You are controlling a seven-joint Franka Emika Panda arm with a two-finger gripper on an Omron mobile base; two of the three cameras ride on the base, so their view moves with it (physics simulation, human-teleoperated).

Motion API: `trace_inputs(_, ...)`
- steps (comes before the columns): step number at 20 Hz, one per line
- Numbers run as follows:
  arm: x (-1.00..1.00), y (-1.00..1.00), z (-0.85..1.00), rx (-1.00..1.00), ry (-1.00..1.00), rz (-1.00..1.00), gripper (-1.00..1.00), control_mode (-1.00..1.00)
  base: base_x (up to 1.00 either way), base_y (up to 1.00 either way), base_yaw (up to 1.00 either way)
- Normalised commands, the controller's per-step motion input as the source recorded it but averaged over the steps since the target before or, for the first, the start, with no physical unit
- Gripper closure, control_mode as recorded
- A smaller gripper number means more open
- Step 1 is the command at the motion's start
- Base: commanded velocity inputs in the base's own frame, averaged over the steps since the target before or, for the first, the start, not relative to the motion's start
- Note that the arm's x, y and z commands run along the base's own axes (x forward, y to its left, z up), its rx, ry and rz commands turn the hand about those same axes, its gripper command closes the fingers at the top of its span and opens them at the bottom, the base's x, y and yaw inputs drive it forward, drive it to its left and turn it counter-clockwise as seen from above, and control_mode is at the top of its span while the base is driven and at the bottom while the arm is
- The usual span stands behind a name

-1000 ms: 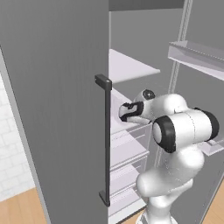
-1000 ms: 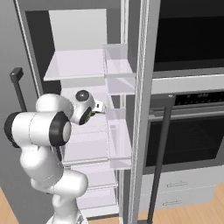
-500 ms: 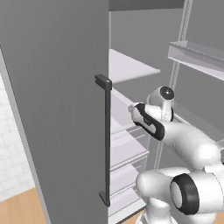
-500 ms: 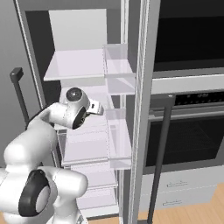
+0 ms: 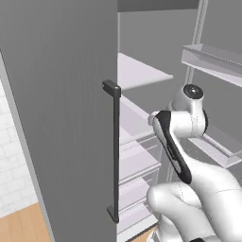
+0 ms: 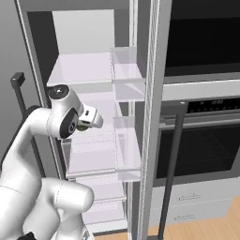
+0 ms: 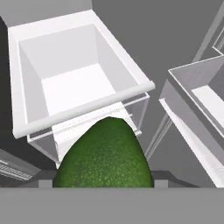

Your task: Place one avocado and one steak in each tupperware on the nearby counter, to pack two identical lunches.

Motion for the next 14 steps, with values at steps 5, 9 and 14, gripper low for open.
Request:
trace_inputs(5, -1.00, 0.01, 0.00, -0.12, -0.01, 0.00, 1.00, -1.00, 0.00, 0.00, 0.00)
trace_inputs(9, -0.98, 0.12, 0.01, 0.08, -0.10, 0.07, 1.00, -1.00, 0.00, 0.00, 0.00)
trace_inputs(14, -0.73, 0.36, 0.14, 0.00, -0.02, 0.12, 1.00, -1.00, 0.00, 0.00, 0.00)
